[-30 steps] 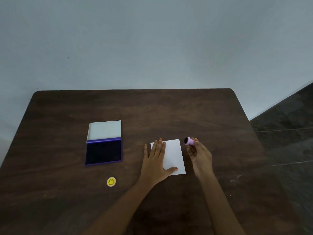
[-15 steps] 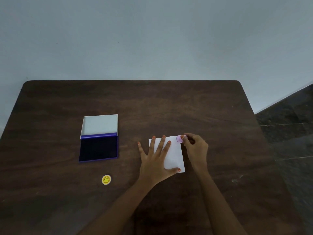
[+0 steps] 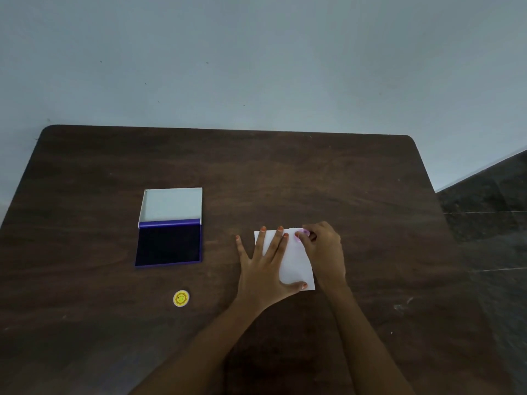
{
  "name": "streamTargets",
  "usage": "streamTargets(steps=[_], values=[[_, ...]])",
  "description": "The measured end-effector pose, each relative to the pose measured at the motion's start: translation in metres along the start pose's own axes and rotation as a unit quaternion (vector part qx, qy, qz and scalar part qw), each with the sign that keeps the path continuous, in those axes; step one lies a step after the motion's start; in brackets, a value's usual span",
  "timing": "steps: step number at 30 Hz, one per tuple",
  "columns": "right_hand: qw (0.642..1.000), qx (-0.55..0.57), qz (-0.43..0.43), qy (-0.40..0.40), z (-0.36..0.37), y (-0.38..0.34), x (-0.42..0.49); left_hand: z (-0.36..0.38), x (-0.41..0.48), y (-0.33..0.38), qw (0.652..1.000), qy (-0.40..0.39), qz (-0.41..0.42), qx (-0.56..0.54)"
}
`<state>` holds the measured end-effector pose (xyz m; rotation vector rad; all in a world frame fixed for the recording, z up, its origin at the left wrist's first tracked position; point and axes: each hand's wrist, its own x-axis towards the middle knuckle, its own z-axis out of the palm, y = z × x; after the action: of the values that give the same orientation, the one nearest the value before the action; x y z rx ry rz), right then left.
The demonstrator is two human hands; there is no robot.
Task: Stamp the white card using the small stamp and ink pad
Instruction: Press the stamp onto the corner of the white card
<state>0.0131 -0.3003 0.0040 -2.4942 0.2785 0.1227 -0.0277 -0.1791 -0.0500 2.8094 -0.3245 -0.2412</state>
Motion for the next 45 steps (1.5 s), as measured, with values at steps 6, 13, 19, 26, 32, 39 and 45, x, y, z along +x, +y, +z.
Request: streamTargets(steps=[6,13,19,26,32,39,45], values=[[0.998,0.015,0.053,-0.028,-0.002,-0.007,0.008,-0.001,0.001,0.001,1.0,0.001,-0.003,-0.009],[0.975,0.022,0.165,-0.144,-0.013,-0.016,0.036,-0.001,0.001,0.001,1.0,-0.01,-0.004,-0.013],[0.947,0.076,0.214,-0.229,-0.025,-0.017,0.049,-0.003,0.0,0.001,1.0,-0.012,-0.007,-0.017],[0.924,0.15,0.247,-0.249,-0.026,-0.009,0.053,-0.003,0.0,0.003,1.0,-0.013,-0.006,-0.016],[0.928,0.15,0.238,-0.243,-0.024,-0.005,0.054,-0.002,0.001,0.003,1.0,-0.022,-0.008,-0.014],[0.942,0.146,0.22,-0.208,-0.02,-0.004,0.048,-0.004,0.001,0.002,1.0,-0.014,-0.006,-0.012],[0.987,0.095,0.101,-0.082,-0.008,-0.002,0.02,-0.001,0.0,0.001,1.0,-0.02,-0.001,-0.013]])
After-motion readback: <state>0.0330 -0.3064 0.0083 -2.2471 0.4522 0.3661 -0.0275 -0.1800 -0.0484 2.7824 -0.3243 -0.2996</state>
